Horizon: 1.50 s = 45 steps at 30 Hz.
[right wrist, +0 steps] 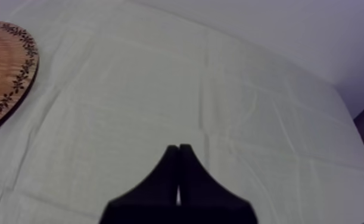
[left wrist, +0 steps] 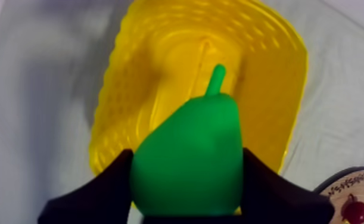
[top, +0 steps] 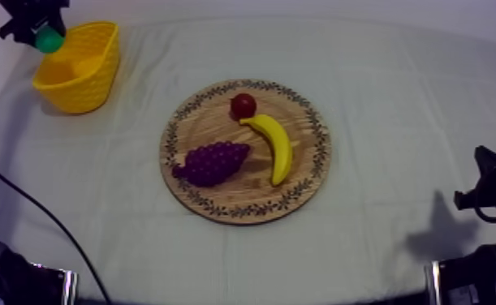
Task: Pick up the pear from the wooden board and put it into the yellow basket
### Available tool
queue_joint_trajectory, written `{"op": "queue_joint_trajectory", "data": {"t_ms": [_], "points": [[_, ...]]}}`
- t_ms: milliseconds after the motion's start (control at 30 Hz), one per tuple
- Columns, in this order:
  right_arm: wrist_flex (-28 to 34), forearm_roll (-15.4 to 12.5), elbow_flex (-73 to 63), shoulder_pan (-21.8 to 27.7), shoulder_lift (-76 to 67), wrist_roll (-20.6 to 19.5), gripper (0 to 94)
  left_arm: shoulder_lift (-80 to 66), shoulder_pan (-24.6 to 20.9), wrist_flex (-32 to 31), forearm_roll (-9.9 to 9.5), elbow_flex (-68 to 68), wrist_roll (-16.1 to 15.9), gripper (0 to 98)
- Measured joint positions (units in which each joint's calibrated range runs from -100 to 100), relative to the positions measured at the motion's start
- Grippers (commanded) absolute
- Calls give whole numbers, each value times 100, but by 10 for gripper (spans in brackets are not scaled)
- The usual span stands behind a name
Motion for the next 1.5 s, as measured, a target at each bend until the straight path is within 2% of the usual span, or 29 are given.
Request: {"op": "queue_joint_trajectory", "data": {"t_ms": [167,367,600,800,1333,1500], "points": [[8,0,0,5,0,0,4,487,11,-84,53,-252,6,431],[8,0,0,5,0,0,4,928,15,-119,140,-509,14,591],[8,0,0,5,0,0,4,1220,-1,-190,148,-655,32,806],[8,0,0,10,0,0,4,1304,-6,-269,158,-675,18,915],[8,0,0,10,0,0,4,654,68,-315,153,-253,48,955],[1,0,0,10,0,0,4,93,135,-315,175,69,44,899]]}}
